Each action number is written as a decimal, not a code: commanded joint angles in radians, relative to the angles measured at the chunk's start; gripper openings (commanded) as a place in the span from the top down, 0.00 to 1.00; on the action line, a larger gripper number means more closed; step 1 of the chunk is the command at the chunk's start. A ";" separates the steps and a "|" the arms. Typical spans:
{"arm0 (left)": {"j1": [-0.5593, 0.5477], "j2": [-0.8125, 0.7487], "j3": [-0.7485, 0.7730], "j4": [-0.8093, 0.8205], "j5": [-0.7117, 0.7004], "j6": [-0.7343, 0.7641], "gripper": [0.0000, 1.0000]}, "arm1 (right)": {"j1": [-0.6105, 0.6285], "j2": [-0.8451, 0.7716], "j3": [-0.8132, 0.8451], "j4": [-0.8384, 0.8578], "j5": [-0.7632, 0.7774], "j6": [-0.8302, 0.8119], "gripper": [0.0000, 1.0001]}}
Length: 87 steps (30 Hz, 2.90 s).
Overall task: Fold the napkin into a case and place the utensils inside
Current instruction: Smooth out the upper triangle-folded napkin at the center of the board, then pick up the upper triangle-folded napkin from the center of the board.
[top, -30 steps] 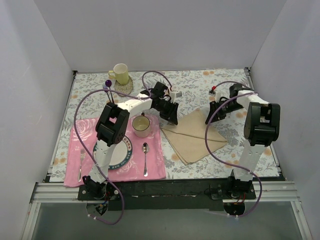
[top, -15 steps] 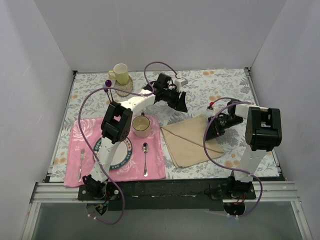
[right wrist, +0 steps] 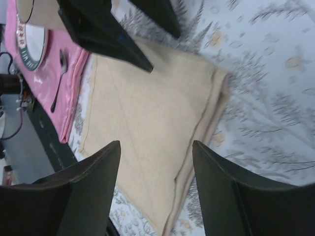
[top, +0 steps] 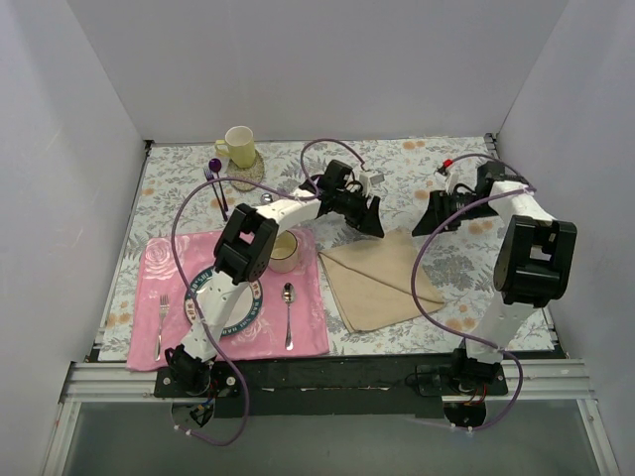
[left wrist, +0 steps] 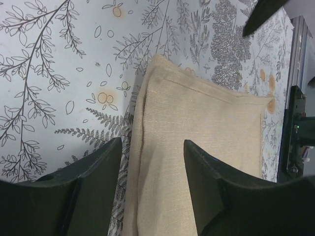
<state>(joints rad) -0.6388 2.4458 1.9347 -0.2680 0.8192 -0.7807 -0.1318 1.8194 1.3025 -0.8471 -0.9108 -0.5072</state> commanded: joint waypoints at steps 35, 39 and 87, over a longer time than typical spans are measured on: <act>-0.035 -0.067 -0.078 0.196 0.090 0.029 1.00 | 0.057 0.434 0.250 0.028 -0.097 -0.014 0.23; -0.036 -0.091 -0.105 0.227 0.097 0.040 1.00 | 0.058 0.446 0.251 0.002 -0.103 -0.043 0.27; 0.186 -0.096 -0.046 -0.654 0.195 0.653 0.62 | 0.055 0.224 0.282 -0.297 -0.148 -0.455 0.99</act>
<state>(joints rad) -0.4648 2.3638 1.8484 -0.8494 0.9787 -0.1688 -0.0669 2.0743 1.5425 -1.1030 -1.0489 -0.9390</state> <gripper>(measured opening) 0.381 0.045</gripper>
